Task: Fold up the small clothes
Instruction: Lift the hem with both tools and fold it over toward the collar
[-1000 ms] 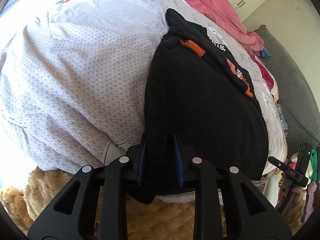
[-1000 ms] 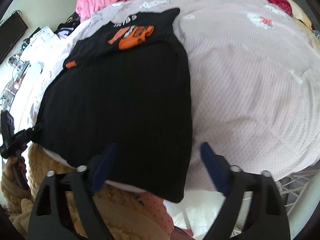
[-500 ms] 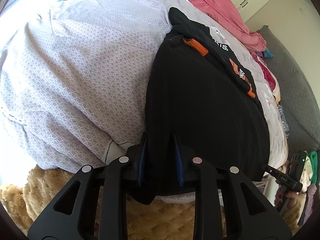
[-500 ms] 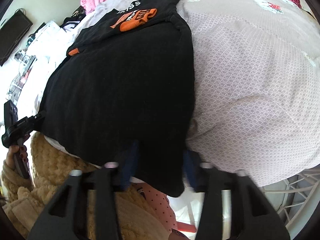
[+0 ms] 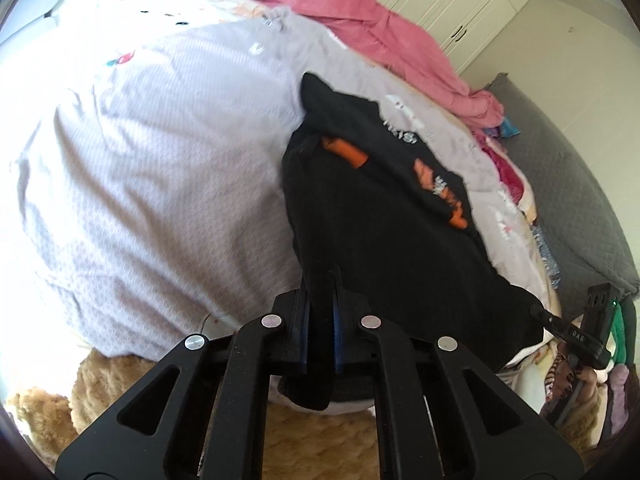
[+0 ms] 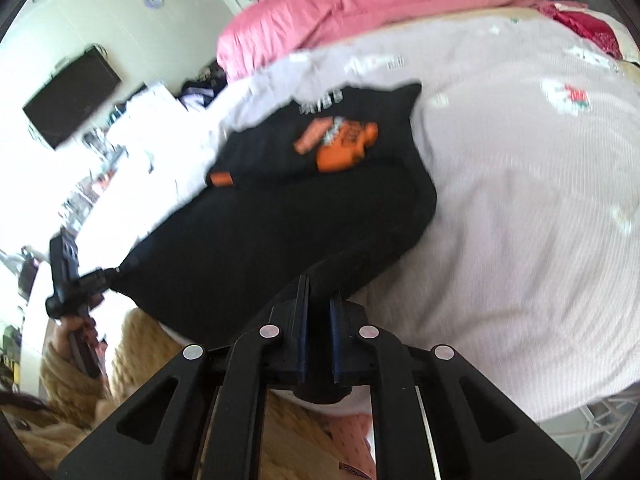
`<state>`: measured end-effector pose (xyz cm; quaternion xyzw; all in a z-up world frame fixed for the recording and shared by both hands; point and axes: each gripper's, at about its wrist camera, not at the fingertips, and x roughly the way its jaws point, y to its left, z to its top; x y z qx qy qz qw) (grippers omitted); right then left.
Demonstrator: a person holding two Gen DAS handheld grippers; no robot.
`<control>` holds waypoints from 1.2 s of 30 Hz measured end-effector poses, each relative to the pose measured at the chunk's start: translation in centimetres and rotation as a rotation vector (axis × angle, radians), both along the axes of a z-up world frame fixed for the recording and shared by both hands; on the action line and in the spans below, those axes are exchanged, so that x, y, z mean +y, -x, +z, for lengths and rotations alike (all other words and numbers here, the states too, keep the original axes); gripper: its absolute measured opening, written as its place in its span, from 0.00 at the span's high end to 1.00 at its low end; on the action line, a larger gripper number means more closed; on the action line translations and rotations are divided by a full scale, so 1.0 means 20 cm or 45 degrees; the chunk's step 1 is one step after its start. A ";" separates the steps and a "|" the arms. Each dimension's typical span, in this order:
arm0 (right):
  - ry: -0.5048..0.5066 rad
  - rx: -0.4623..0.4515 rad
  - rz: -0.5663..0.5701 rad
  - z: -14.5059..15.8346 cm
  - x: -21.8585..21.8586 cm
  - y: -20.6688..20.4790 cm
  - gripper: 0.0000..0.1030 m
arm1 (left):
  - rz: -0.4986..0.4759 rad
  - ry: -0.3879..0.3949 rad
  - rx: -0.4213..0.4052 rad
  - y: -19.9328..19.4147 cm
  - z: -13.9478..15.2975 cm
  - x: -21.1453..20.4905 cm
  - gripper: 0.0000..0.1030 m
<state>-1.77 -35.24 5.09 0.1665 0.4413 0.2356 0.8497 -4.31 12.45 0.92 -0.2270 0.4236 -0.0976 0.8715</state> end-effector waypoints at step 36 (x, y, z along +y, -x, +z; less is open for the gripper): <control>-0.127 -0.230 -0.280 0.12 -0.16 -0.69 0.92 | 0.017 -0.074 -0.117 -0.85 0.26 -0.01 0.98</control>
